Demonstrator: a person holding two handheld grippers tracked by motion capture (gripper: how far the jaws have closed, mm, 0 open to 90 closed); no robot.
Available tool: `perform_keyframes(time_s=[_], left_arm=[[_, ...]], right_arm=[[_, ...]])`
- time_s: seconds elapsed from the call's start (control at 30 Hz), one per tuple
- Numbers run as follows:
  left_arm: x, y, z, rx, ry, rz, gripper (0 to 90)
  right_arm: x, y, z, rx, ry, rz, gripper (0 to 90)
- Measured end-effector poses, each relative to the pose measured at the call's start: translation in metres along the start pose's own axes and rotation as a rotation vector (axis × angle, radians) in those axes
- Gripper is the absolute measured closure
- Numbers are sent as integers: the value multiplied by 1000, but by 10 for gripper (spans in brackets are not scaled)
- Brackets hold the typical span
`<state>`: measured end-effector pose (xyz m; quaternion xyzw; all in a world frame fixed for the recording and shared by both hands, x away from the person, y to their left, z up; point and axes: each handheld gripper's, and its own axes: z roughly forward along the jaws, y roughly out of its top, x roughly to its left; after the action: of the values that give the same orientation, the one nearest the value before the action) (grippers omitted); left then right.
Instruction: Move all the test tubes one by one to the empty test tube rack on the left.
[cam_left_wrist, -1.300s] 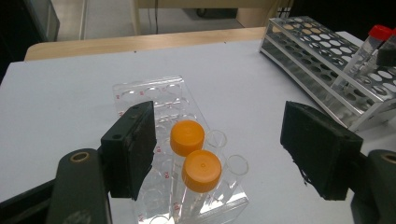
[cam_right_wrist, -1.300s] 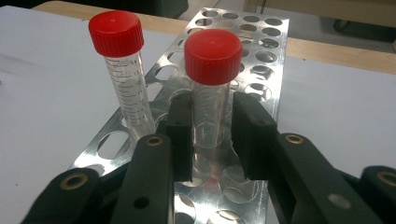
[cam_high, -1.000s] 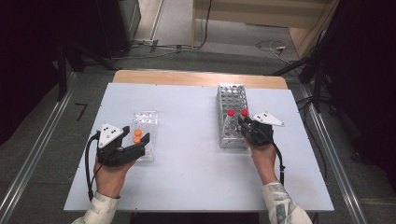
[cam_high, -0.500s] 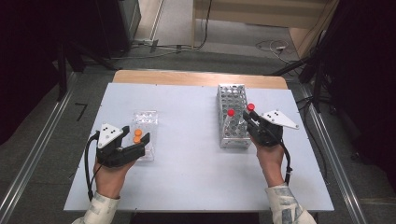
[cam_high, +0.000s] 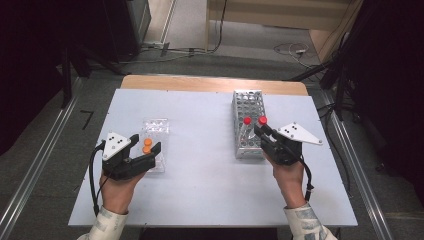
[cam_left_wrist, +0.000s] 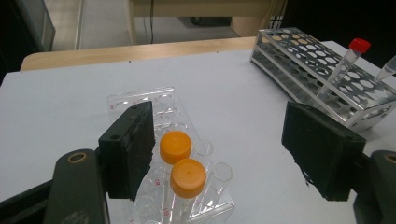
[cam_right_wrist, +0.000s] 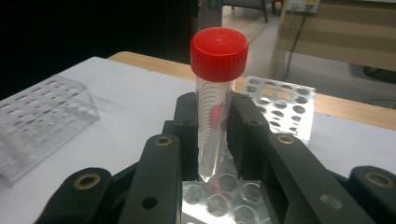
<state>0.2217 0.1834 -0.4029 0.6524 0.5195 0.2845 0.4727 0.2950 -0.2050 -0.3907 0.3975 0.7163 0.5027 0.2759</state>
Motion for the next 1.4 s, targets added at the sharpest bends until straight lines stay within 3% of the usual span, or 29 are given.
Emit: perform_keyframes(time_s=[0.37, 0.67, 1.0, 1.2, 1.4], left_arm=[[-10, 2, -3, -7, -28, 15, 261], [-32, -1, 2, 19, -107, 50, 262], [-64, -8, 11, 57, -220, 109, 315], [-73, -11, 13, 53, -283, 143, 487], [-79, -13, 15, 57, -303, 160, 586]], right_arm=[[49, -8, 12, 46, 214, -25, 718], [89, -27, 30, 104, 317, -82, 718], [120, -41, 40, 165, 383, -144, 717], [128, -43, 41, 173, 409, -156, 717], [133, -41, 38, 164, 429, -164, 717]])
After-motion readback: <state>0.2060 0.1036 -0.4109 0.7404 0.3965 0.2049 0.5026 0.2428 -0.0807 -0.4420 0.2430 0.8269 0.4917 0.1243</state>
